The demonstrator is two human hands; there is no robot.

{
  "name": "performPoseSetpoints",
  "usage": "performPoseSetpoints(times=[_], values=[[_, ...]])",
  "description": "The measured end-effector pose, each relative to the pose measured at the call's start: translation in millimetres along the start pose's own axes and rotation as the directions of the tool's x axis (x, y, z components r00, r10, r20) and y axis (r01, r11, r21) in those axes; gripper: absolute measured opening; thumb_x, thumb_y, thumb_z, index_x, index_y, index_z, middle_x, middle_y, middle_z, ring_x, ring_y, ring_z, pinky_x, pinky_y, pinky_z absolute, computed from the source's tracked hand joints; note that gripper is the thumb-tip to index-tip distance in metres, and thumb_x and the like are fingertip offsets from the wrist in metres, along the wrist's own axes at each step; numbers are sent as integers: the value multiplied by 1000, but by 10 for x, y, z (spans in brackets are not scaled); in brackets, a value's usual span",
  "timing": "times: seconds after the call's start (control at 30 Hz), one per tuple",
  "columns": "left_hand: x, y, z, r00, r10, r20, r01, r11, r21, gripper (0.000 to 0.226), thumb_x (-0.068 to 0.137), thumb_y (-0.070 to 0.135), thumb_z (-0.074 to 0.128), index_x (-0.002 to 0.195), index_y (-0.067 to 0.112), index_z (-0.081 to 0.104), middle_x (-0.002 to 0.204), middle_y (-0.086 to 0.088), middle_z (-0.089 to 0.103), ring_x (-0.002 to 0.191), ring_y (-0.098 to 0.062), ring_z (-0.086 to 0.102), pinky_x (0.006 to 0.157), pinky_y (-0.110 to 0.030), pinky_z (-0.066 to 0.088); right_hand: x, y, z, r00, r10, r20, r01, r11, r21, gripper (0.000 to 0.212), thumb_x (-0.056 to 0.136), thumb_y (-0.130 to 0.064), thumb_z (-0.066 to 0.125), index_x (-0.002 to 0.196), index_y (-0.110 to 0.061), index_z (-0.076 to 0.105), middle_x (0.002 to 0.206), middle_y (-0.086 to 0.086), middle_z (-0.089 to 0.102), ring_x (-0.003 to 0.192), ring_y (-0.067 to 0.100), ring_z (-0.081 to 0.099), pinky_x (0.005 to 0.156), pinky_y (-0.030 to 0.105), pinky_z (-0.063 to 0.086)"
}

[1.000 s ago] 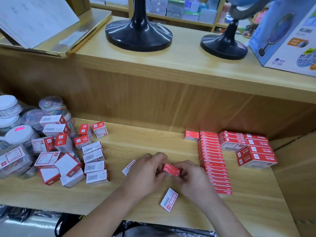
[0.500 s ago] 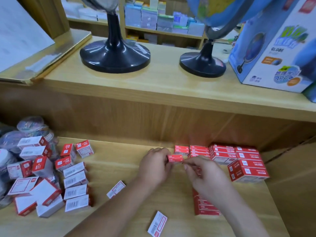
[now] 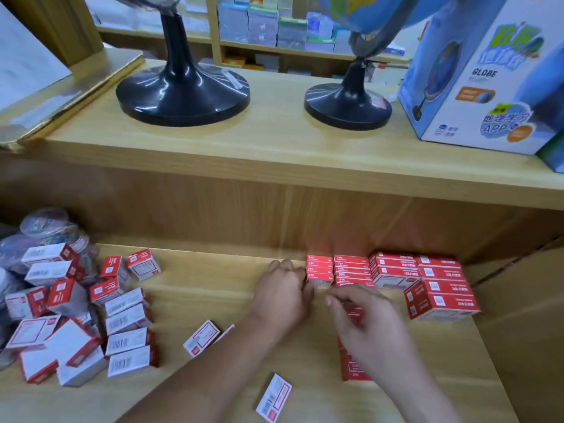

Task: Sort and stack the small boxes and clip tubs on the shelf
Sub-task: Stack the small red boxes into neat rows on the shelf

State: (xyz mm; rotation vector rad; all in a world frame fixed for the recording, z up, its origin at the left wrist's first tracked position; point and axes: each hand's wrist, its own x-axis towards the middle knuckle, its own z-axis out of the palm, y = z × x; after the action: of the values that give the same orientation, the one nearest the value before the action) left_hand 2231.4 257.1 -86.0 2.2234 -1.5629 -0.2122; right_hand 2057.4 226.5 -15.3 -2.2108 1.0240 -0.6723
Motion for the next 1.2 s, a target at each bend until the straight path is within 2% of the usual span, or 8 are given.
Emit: performPoseSetpoints(times=[0.13, 0.27, 0.4, 0.47, 0.57, 0.77, 1.07, 1.2], values=[[-65, 75, -184, 998, 34, 57, -38, 997, 64, 31, 100, 44, 48, 113, 21, 64, 112, -4, 61, 114, -26, 51, 91, -37, 45, -171, -94, 135, 998, 35, 52, -39, 995, 96, 6, 85, -29, 68, 86, -34, 72, 76, -13, 68, 65, 9, 63, 59, 22, 48], [-444, -222, -538, 999, 19, -44, -19, 1000, -12, 23, 91, 35, 52, 101, 20, 67, 97, -1, 59, 99, -26, 58, 77, -38, 52, -397, -153, 371, 975, 86, 206, -102, 992, 68, 9, 80, -36, 71, 87, -31, 73, 74, -14, 66, 66, 4, 61, 61, 15, 44], [-1073, -730, -858, 991, -110, -74, 108, 993, -37, 23, 87, 30, 54, 102, 20, 68, 99, 2, 57, 83, -27, 66, 63, -38, 55, -595, -139, 637, 913, 162, 374, -134, 986, -100, 44, 68, -57, 67, 101, -29, 73, 88, -20, 54, 81, 2, 58, 79, 20, 49], [-1334, -872, -928, 986, -159, -52, 155, 985, -72, 23, 85, 35, 59, 102, 23, 70, 99, 5, 57, 80, -26, 67, 62, -40, 56, -685, -138, 703, 909, 183, 374, -168, 983, -72, 58, 56, -67, 65, 97, -27, 72, 90, -17, 52, 85, 7, 61, 81, 27, 52], [-1582, -918, -896, 990, -143, -18, 141, 986, -88, 25, 85, 48, 63, 103, 31, 69, 97, 9, 53, 82, -22, 66, 65, -39, 56, -825, -160, 720, 925, 182, 333, -185, 982, -24, 68, 41, -67, 76, 96, -28, 74, 94, -13, 53, 93, 5, 62, 86, 17, 49], [-1637, -797, -675, 991, -99, -84, 101, 995, 20, 26, 89, 48, 61, 102, 29, 72, 96, 5, 52, 79, -26, 62, 57, -39, 54, -977, -162, 752, 956, 150, 251, -160, 987, 18, 82, 44, -68, 80, 113, -25, 75, 99, -9, 51, 99, 5, 58, 92, 17, 45], [-1632, -778, -492, 1000, 4, 10, -2, 978, -209, 32, 91, 46, 55, 115, 28, 66, 107, 5, 59, 96, -23, 64, 76, -38, 56, -1147, -160, 799, 986, 142, 91, -155, 974, 163, 48, 64, -16, 94, 107, -25, 73, 104, -4, 58, 97, 8, 61, 79, 7, 44], [-1691, -807, -431, 998, 45, -51, -57, 956, -287, 24, 89, 34, 70, 112, 28, 67, 104, 8, 60, 90, -15, 64, 78, -32, 53, -1175, -161, 855, 966, 259, 24, -253, 914, 316, 50, 74, 0, 84, 107, -33, 67, 96, -7, 68, 83, 10, 64, 75, 15, 49]])
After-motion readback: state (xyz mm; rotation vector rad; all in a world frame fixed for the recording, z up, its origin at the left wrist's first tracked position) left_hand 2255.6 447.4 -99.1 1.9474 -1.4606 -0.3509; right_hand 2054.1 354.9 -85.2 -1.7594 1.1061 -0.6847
